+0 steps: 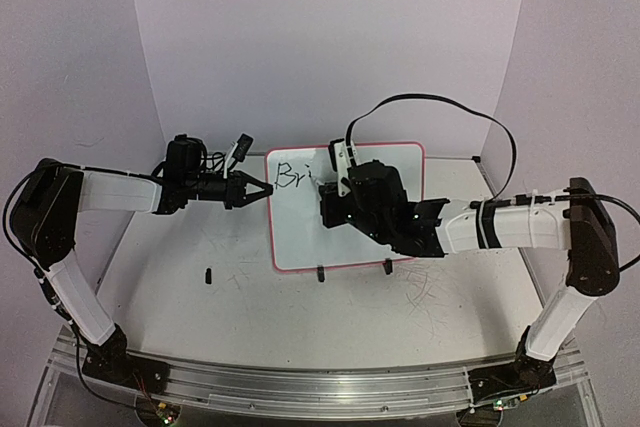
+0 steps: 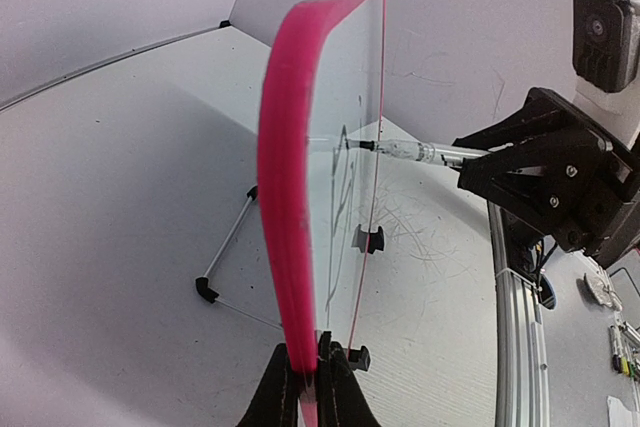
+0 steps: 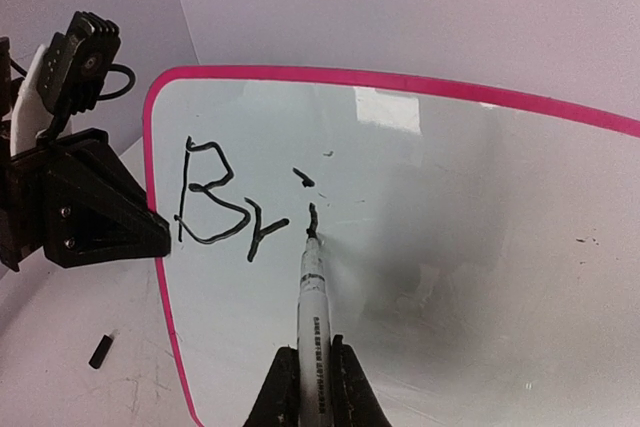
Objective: Write a sentence on the whiteboard
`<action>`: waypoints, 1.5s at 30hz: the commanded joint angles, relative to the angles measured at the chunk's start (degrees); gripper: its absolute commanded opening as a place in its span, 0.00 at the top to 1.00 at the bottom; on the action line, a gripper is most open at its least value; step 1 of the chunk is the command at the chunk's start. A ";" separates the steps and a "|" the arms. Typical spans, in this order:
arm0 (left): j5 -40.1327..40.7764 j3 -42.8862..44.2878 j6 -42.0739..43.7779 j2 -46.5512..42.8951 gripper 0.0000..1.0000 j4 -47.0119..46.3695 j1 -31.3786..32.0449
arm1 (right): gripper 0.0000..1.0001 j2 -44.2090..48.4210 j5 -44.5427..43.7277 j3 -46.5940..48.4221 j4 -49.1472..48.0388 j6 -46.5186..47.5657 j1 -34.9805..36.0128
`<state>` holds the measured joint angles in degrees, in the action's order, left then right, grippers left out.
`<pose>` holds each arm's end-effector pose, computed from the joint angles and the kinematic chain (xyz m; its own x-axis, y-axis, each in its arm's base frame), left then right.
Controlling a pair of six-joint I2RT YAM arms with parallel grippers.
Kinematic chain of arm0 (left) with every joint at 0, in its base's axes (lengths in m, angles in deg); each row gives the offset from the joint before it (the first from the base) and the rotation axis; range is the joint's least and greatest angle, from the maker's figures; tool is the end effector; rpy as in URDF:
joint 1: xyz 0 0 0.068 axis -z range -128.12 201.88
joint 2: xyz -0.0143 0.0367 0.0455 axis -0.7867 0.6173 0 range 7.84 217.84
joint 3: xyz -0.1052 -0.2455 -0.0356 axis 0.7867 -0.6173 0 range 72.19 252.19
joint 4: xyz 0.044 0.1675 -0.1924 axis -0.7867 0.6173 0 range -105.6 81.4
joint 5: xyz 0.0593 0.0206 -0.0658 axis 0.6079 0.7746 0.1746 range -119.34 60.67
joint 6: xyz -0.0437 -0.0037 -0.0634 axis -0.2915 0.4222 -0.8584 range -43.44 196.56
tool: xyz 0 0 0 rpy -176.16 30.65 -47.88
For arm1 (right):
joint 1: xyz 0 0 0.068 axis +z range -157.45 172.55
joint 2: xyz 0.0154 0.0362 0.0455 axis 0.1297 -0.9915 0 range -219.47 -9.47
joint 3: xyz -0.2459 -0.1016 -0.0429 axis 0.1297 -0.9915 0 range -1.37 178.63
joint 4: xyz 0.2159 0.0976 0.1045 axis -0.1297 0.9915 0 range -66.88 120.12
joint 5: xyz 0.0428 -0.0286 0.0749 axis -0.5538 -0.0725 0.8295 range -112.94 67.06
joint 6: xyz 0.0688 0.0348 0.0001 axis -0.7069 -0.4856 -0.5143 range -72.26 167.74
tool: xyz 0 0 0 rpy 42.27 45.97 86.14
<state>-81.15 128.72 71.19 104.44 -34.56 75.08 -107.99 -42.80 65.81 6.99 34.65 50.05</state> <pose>0.3296 -0.1974 0.2210 -0.4153 0.1152 -0.9024 0.8826 0.2914 -0.3689 0.2486 0.3486 0.2607 -0.2771 -0.0386 -0.9601 -0.5692 0.8116 0.1316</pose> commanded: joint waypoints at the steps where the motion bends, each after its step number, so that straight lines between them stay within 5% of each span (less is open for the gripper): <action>1: 0.85 0.38 3.15 -3.09 1.00 -2.75 -0.18 | 1.00 0.94 -0.48 -0.15 0.88 -1.36 0.35; 28: 1.00 0.33 3.22 -3.02 1.00 -2.75 -0.24 | 1.00 0.63 -0.54 -0.63 2.07 -3.00 1.12; 33: 1.11 0.33 3.20 -2.88 1.00 -2.75 -0.20 | 1.00 6.71 4.63 -0.52 -2.20 -2.15 1.14; 45: 1.32 0.37 3.13 -2.92 1.00 -2.75 -0.25 | 1.00 6.75 -0.82 -2.84 -1.90 0.03 0.31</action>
<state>-81.17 128.72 71.80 104.33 -34.56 75.08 -99.46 -41.14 62.27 5.35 32.88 50.70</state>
